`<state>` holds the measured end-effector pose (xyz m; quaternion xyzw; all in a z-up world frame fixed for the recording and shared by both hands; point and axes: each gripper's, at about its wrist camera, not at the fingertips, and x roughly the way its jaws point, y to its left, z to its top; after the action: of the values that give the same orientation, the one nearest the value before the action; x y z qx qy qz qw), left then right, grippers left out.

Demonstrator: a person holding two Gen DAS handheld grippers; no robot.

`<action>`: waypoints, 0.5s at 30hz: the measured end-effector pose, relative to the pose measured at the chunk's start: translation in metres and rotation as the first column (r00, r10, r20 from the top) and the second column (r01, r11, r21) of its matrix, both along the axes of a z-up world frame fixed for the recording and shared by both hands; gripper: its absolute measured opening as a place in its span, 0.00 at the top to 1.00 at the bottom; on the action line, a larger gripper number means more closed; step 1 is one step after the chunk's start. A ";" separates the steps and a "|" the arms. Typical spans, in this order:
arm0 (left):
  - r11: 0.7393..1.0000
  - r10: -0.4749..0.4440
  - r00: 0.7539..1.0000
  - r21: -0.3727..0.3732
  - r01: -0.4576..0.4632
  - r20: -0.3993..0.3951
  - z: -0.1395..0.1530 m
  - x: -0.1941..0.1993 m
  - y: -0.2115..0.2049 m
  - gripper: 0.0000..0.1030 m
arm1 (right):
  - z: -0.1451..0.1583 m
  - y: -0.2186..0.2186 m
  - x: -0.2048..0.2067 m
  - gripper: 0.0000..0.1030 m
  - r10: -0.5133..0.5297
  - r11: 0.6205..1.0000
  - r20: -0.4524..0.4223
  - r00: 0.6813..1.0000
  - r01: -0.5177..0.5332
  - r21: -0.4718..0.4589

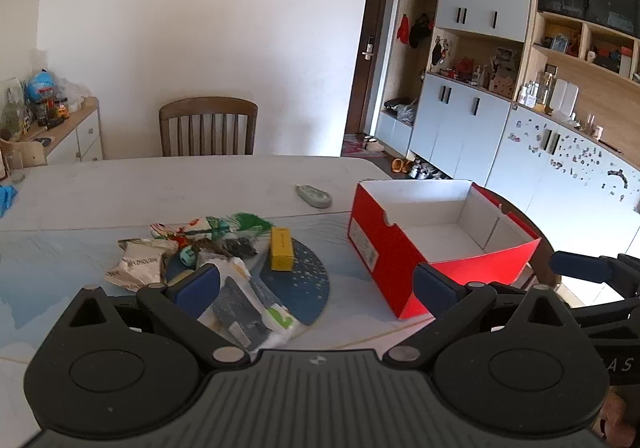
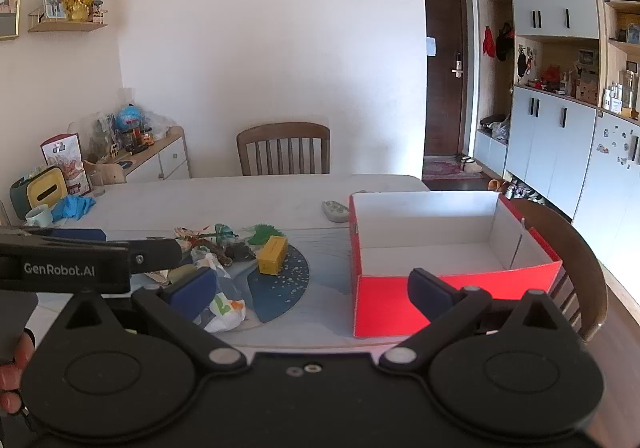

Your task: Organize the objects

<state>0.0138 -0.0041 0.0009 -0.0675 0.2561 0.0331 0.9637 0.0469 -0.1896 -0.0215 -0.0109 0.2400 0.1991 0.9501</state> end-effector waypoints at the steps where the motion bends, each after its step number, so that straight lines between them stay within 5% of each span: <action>1: 1.000 0.001 1.000 0.002 -0.001 0.000 -0.001 0.001 0.002 0.00 | -0.001 0.002 0.002 0.01 0.001 1.000 -0.003 1.000 -0.001 -0.002; 15: 0.998 0.038 0.997 -0.038 -0.040 -0.067 -0.027 0.045 0.086 0.00 | -0.019 0.063 0.042 0.02 0.029 0.998 -0.057 0.998 -0.031 -0.049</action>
<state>0.0588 0.0814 -0.0257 -0.0905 0.2873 0.0490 0.9523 0.0884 -0.1267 -0.0400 -0.0327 0.2715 0.2075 0.9392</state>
